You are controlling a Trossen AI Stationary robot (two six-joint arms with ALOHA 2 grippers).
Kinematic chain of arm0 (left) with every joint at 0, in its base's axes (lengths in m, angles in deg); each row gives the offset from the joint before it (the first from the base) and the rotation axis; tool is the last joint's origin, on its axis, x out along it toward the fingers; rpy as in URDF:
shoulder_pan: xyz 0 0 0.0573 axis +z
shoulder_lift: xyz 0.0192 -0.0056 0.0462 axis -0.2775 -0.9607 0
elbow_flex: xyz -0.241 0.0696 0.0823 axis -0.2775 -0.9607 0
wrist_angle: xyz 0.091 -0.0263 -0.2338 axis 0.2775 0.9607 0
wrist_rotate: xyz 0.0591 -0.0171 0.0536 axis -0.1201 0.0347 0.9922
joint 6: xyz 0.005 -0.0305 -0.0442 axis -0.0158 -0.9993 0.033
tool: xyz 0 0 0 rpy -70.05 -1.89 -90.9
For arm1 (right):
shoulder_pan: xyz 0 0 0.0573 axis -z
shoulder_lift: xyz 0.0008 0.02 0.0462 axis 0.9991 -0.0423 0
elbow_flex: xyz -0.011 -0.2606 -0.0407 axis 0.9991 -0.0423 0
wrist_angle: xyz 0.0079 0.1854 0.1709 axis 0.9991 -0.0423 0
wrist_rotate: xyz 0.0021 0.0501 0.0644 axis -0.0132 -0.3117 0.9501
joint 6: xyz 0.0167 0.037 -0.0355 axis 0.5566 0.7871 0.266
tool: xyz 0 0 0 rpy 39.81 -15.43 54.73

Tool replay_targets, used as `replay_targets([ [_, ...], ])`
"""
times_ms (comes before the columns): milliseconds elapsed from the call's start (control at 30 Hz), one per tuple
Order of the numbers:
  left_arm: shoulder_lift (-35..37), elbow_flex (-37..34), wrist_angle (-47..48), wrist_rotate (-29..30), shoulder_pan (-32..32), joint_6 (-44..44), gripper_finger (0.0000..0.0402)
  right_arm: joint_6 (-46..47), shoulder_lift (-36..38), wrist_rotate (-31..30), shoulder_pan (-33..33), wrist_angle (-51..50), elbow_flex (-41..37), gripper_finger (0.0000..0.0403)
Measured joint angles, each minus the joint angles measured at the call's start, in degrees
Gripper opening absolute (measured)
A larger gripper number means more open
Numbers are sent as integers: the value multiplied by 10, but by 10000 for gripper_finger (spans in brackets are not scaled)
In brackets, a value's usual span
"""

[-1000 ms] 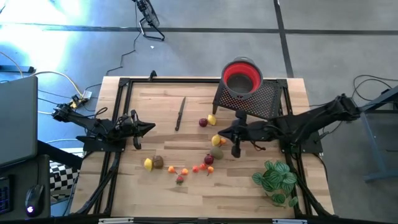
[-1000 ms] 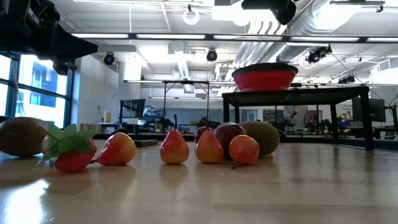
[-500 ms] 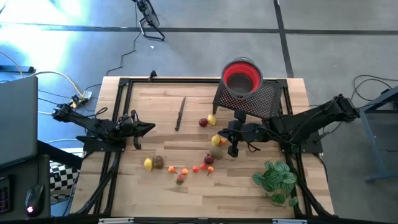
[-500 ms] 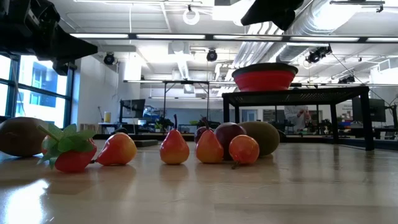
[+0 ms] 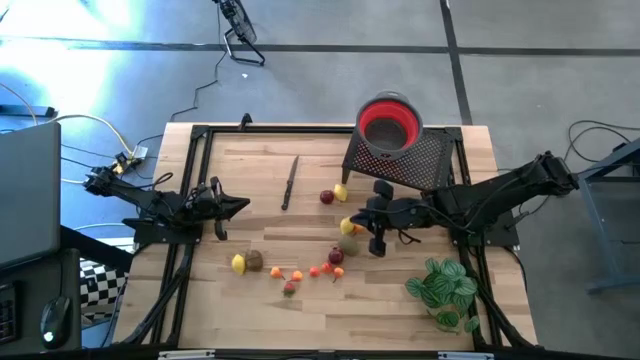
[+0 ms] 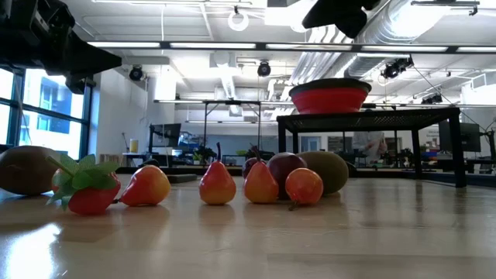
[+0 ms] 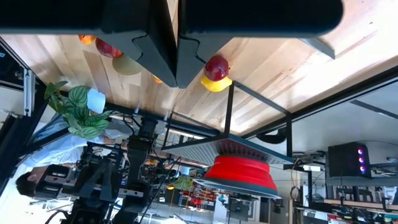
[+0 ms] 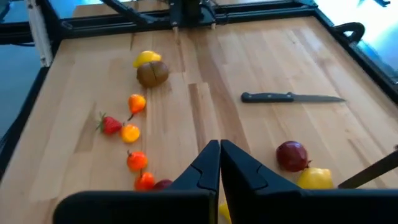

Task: Pick & Place Fruit
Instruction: Put the brown kiwi into the red strainer bowl on the shelf

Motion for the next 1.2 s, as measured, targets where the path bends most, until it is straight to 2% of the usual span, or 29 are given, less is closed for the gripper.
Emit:
replay_targets([
  [133,0,0,0,0,0,0,0,0,0,3,0,-18,0,51],
  [400,0,0,0,0,0,0,0,0,0,-2,0,-36,0,212],
  [567,0,0,0,0,0,0,0,-1,0,3,0,-36,0,274],
  [700,0,0,0,0,0,0,0,-2,0,4,0,-35,0,291],
  [933,0,0,0,0,0,0,0,30,0,7,0,-33,-1,294],
  [1200,0,0,2,0,0,0,0,58,-54,15,-2,-21,-17,294],
])
